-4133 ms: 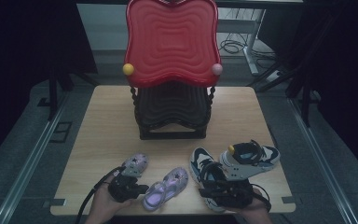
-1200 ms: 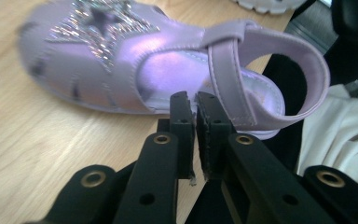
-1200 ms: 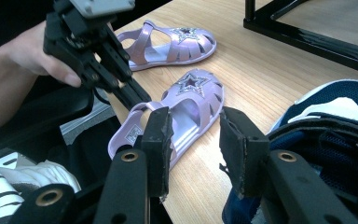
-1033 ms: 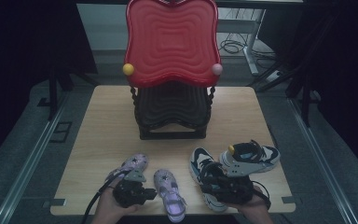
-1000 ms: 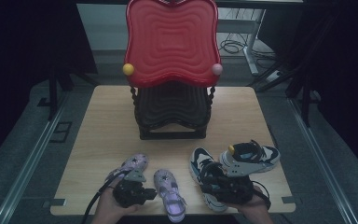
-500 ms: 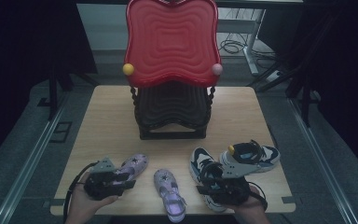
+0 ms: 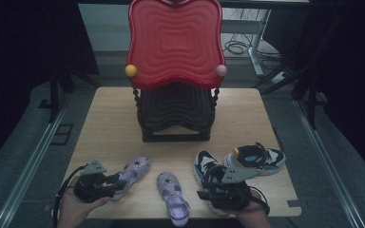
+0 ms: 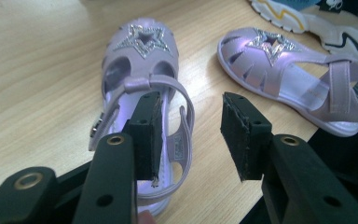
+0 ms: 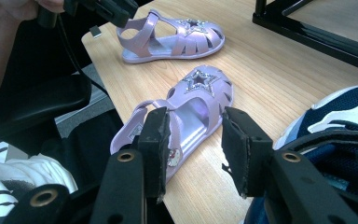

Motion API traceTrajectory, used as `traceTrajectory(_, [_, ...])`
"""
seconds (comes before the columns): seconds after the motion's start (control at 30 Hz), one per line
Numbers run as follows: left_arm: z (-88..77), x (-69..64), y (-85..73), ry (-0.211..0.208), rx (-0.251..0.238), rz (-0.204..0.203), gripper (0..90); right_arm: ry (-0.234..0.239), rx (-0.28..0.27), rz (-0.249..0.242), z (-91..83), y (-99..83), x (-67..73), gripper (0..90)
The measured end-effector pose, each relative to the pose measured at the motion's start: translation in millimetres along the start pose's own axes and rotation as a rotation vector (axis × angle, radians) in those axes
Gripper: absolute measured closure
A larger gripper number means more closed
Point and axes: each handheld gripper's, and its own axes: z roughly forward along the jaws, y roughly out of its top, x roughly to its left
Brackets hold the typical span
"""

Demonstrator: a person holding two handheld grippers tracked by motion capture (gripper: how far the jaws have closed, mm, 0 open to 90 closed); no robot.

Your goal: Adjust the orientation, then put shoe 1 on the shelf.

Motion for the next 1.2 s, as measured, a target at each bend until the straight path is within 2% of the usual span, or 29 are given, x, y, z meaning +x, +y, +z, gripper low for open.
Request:
traceTrajectory(0.37, [9.6,-0.3,-1.8,0.009,0.027,0.002,58.1,0.014,0.002,-0.001,4.3,0.2,4.1,61.7])
traceTrajectory(0.8, [22.7,-2.2,-1.9,0.003,0.053,0.016,57.9,0.045,0.034,-0.02,21.5,-0.1,19.0,61.3])
traceTrajectory(0.9, [24.5,-2.5,-1.4,0.0,0.056,0.02,58.0,0.056,0.058,-0.037,30.1,-1.0,25.7,61.1])
traceTrajectory(1.2, [29.1,-0.2,-1.2,0.0,0.067,0.022,59.9,0.078,0.072,-0.035,40.5,-1.6,31.2,61.9])
